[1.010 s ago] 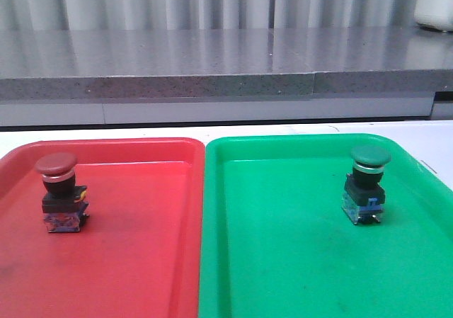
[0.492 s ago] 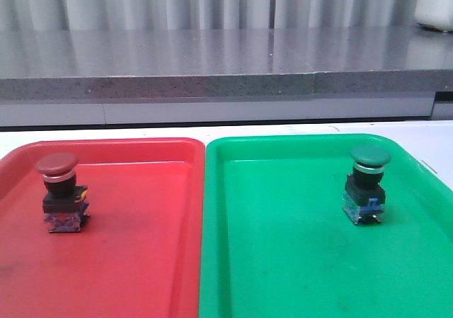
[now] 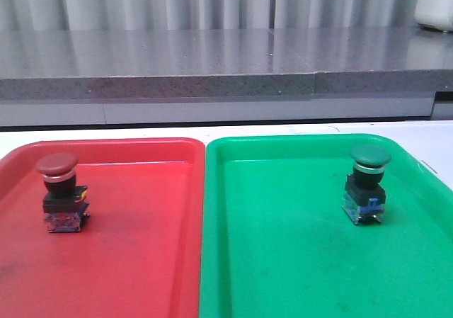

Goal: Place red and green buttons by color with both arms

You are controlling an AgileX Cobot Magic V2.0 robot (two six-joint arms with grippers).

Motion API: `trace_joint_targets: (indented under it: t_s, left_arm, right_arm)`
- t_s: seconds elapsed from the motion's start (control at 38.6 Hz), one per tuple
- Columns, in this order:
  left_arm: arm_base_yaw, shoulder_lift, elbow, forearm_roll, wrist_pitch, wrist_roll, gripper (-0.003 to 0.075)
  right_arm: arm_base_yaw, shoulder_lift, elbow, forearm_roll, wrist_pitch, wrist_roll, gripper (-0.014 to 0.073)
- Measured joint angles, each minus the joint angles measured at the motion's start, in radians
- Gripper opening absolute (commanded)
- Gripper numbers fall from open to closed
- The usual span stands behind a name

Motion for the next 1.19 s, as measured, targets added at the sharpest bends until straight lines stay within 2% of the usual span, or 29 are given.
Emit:
trace_joint_targets:
  t_s: [0.23, 0.47, 0.62, 0.8, 0.91, 1.19]
  left_arm:
    - [0.000, 0.000, 0.000, -0.001, -0.002, 0.000, -0.0020]
    - [0.000, 0.000, 0.000, -0.001, -0.002, 0.000, -0.0020]
    - [0.000, 0.000, 0.000, -0.001, -0.002, 0.000, -0.0020]
    - [0.000, 0.000, 0.000, -0.001, -0.002, 0.000, -0.0020]
    - [0.000, 0.000, 0.000, -0.001, -0.003, 0.000, -0.0020]
    - [0.000, 0.000, 0.000, -0.001, -0.005, 0.000, -0.0020]
  right_arm:
    - [-0.029, -0.062, 0.057, -0.030, -0.050, -0.011, -0.0060]
    - [-0.211, -0.298, 0.326, -0.057, -0.316, -0.014, -0.0060]
    - [-0.279, -0.441, 0.529, -0.057, -0.515, -0.014, -0.0060]
    - [-0.291, -0.592, 0.727, -0.057, -0.693, -0.014, -0.0060]
    - [-0.291, -0.636, 0.785, -0.055, -0.749, -0.014, -0.0060]
    - [-0.291, -0.641, 0.803, -0.047, -0.785, -0.014, -0.0060]
